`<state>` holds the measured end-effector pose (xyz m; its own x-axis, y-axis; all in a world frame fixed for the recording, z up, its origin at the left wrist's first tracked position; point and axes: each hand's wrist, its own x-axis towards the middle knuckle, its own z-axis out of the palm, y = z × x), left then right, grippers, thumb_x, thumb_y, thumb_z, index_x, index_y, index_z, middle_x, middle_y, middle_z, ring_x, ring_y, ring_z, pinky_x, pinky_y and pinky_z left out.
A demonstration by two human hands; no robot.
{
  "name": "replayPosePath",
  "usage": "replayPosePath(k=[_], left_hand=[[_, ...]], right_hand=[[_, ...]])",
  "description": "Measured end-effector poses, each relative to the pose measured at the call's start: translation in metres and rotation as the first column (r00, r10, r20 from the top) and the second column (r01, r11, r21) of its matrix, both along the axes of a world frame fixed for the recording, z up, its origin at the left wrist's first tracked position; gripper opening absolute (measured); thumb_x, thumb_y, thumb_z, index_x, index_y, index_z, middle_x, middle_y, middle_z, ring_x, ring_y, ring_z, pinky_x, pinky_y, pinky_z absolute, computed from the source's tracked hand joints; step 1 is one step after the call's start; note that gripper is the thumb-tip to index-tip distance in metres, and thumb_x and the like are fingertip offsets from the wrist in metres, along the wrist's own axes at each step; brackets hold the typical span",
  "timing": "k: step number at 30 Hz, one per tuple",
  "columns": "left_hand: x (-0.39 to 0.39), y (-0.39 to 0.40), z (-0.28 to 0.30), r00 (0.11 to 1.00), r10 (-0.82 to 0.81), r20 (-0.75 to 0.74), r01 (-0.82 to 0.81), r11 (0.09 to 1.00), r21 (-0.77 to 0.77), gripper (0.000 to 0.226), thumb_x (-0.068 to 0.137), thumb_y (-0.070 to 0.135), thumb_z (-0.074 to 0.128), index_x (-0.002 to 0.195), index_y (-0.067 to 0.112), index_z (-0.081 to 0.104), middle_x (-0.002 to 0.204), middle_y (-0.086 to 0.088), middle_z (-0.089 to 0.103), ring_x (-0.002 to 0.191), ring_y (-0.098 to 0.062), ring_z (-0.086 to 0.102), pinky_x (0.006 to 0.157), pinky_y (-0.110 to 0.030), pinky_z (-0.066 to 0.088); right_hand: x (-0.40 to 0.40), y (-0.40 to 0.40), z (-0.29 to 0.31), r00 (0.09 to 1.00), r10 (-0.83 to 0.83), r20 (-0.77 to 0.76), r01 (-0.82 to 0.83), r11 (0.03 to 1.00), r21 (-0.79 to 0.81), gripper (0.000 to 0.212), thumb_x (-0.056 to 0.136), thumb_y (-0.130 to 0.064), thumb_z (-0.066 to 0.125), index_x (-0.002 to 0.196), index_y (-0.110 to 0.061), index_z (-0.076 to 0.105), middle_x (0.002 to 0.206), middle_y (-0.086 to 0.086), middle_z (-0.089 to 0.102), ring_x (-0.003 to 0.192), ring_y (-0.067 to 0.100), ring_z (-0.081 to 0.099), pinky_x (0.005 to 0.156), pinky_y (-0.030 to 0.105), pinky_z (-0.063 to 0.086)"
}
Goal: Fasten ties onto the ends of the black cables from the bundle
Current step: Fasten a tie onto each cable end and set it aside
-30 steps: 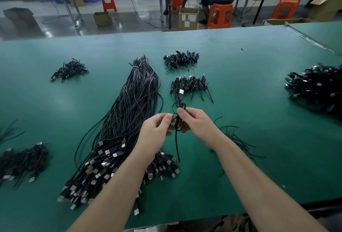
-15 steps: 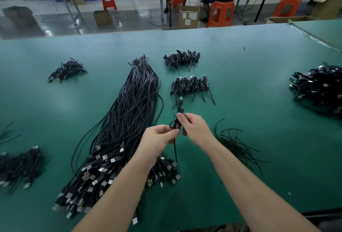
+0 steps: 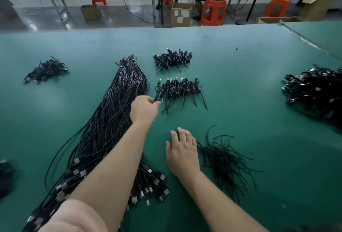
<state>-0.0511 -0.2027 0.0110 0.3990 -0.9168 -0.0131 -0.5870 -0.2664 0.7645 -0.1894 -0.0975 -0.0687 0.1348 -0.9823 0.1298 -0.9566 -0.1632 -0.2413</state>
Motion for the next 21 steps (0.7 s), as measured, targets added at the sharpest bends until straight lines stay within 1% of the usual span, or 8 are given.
replayPosePath(k=[3, 6, 7, 10, 14, 16, 18, 21], left_hand=[[-0.011, -0.031, -0.001, 0.992, -0.025, 0.123, 0.021, 0.999, 0.035, 0.023, 0.092, 0.033, 0.071, 0.085, 0.012, 0.072, 0.08, -0.005, 0.07, 0.082, -0.028, 0.067, 0.067, -0.03, 0.046], [-0.025, -0.06, -0.004, 0.982, -0.016, 0.189, 0.004, 0.998, 0.06, 0.023, 0.094, 0.032, 0.069, 0.097, 0.009, 0.074, 0.094, -0.01, 0.073, 0.092, -0.032, 0.068, 0.074, -0.034, 0.051], [-0.029, -0.068, -0.006, 0.979, -0.018, 0.205, 0.003, 0.997, 0.073, 0.024, 0.094, 0.032, 0.068, 0.098, 0.009, 0.074, 0.096, -0.011, 0.073, 0.093, -0.033, 0.068, 0.075, -0.035, 0.052], [-0.039, -0.086, -0.018, 0.966, -0.032, 0.255, 0.006, 0.995, 0.099, 0.022, 0.096, 0.03, 0.066, 0.097, 0.008, 0.071, 0.098, -0.011, 0.072, 0.092, -0.032, 0.067, 0.07, -0.035, 0.049], [-0.047, -0.092, -0.036, 0.926, -0.063, 0.373, 0.019, 0.992, 0.122, 0.019, 0.097, 0.024, 0.064, 0.11, 0.011, 0.07, 0.11, -0.01, 0.068, 0.1, -0.03, 0.065, 0.07, -0.036, 0.047], [-0.048, -0.092, -0.043, 0.916, -0.06, 0.397, 0.025, 0.995, 0.093, 0.021, 0.099, 0.021, 0.061, 0.115, 0.01, 0.07, 0.112, -0.01, 0.065, 0.104, -0.03, 0.062, 0.073, -0.038, 0.048], [-0.049, -0.09, -0.046, 0.911, -0.078, 0.405, 0.05, 0.996, 0.079, 0.022, 0.1, 0.022, 0.058, 0.114, 0.008, 0.069, 0.112, -0.012, 0.063, 0.104, -0.03, 0.059, 0.077, -0.039, 0.048], [-0.048, -0.087, -0.042, 0.896, -0.127, 0.426, 0.108, 0.992, 0.069, 0.025, 0.103, 0.023, 0.051, 0.113, 0.006, 0.066, 0.112, -0.013, 0.06, 0.107, -0.031, 0.055, 0.087, -0.04, 0.044]], right_hand=[[0.002, 0.0, -0.001, 1.0, -0.021, 0.003, 0.021, 0.998, -0.054, 0.038, 0.1, -0.034, 0.049, 0.13, -0.012, 0.058, 0.137, 0.013, 0.057, 0.128, 0.032, 0.052, 0.103, 0.047, 0.046], [0.002, -0.002, 0.0, 1.0, -0.018, -0.017, 0.017, 0.997, -0.076, 0.037, 0.1, -0.034, 0.05, 0.129, -0.013, 0.059, 0.136, 0.013, 0.058, 0.127, 0.032, 0.052, 0.103, 0.046, 0.047], [0.002, -0.002, 0.0, 1.0, -0.016, -0.022, 0.015, 0.997, -0.077, 0.036, 0.1, -0.033, 0.05, 0.128, -0.013, 0.059, 0.136, 0.013, 0.058, 0.127, 0.032, 0.052, 0.103, 0.046, 0.046], [0.002, -0.001, 0.003, 0.999, -0.016, -0.042, 0.013, 0.998, -0.068, 0.036, 0.098, -0.033, 0.052, 0.128, -0.013, 0.06, 0.135, 0.013, 0.059, 0.127, 0.033, 0.054, 0.103, 0.046, 0.047], [0.002, -0.003, 0.002, 0.999, -0.021, -0.041, 0.018, 0.998, -0.064, 0.036, 0.098, -0.033, 0.053, 0.127, -0.014, 0.061, 0.135, 0.013, 0.059, 0.127, 0.033, 0.054, 0.103, 0.047, 0.048], [0.002, -0.004, 0.002, 0.998, -0.023, -0.05, 0.02, 0.998, -0.062, 0.036, 0.098, -0.033, 0.05, 0.128, -0.014, 0.06, 0.136, 0.012, 0.059, 0.128, 0.033, 0.053, 0.103, 0.046, 0.047], [0.002, -0.004, 0.002, 0.998, -0.024, -0.057, 0.021, 0.998, -0.058, 0.037, 0.099, -0.034, 0.047, 0.129, -0.014, 0.059, 0.137, 0.012, 0.058, 0.129, 0.033, 0.052, 0.104, 0.046, 0.046], [0.002, -0.004, 0.002, 0.998, -0.024, -0.054, 0.021, 0.998, -0.055, 0.037, 0.099, -0.034, 0.047, 0.127, -0.014, 0.06, 0.135, 0.012, 0.059, 0.128, 0.033, 0.053, 0.104, 0.047, 0.047]])
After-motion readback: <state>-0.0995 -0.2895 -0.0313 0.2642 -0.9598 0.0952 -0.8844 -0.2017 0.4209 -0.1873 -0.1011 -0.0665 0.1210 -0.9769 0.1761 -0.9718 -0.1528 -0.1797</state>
